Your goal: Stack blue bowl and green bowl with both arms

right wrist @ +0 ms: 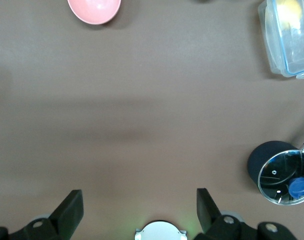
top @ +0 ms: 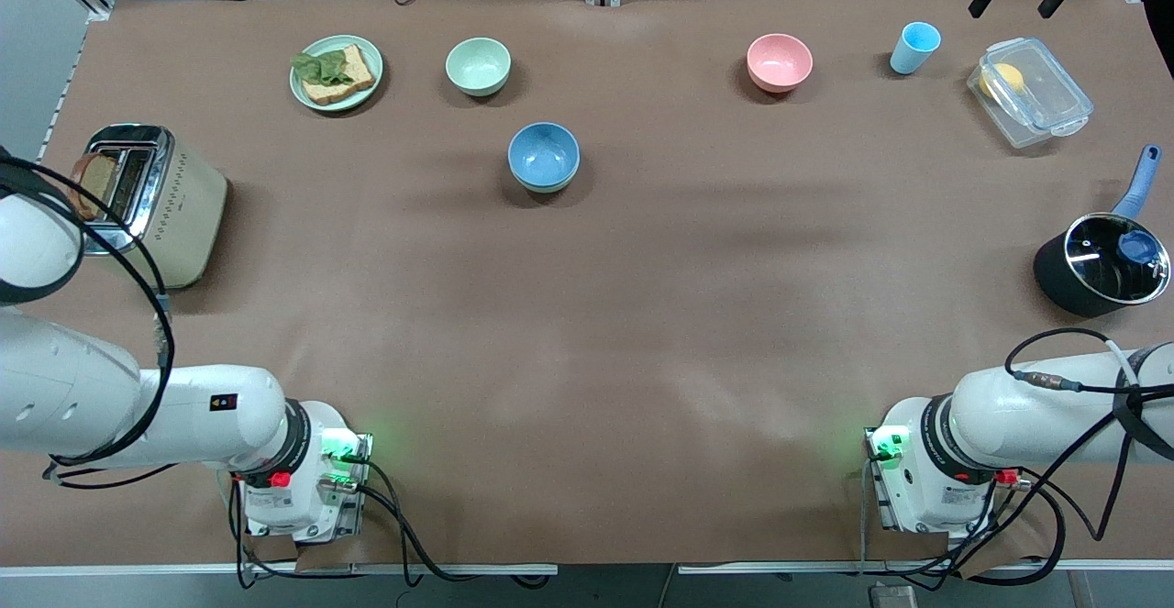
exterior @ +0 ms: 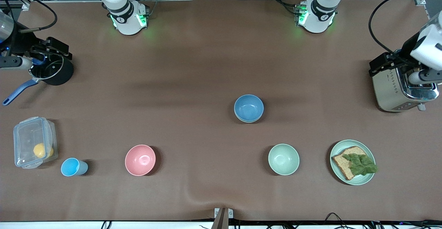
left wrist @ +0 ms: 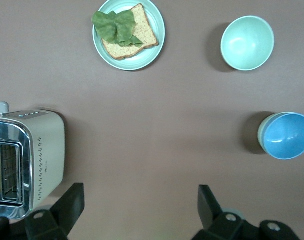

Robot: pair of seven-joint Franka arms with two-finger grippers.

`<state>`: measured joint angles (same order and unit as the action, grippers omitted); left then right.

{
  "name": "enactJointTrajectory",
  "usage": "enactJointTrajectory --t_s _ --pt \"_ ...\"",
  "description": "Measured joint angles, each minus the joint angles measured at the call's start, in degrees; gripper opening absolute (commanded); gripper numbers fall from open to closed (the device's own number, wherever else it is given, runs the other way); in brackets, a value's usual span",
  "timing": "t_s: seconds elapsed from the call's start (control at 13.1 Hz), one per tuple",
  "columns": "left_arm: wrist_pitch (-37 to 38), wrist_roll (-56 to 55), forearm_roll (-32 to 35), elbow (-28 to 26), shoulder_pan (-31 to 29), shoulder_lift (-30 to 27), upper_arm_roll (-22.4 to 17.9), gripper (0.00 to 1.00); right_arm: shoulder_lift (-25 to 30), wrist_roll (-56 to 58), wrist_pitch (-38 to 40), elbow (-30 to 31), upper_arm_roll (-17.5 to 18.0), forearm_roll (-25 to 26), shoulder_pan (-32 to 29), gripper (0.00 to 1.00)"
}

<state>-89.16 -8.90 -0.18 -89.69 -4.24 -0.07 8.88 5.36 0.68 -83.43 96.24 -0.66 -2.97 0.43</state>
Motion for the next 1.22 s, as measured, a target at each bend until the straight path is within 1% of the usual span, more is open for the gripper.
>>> enactJointTrajectory --t_s 0.31,0.69,1.22 --pt "1.7 0.0 -1.7 0.8 -0.2 -1.9 0.0 1.00 -0.2 0.0 0.9 -1.5 0.0 0.0 0.0 1.00" --pt "3.5 0.0 -1.8 2.3 0.1 -2.1 0.4 1.00 -0.8 0.0 0.9 -1.7 -0.1 0.0 0.0 1.00" --pt "5.4 0.0 -1.8 2.6 1.1 -2.3 0.5 1.00 -1.0 0.0 1.2 -1.9 -0.1 0.0 0.0 1.00"
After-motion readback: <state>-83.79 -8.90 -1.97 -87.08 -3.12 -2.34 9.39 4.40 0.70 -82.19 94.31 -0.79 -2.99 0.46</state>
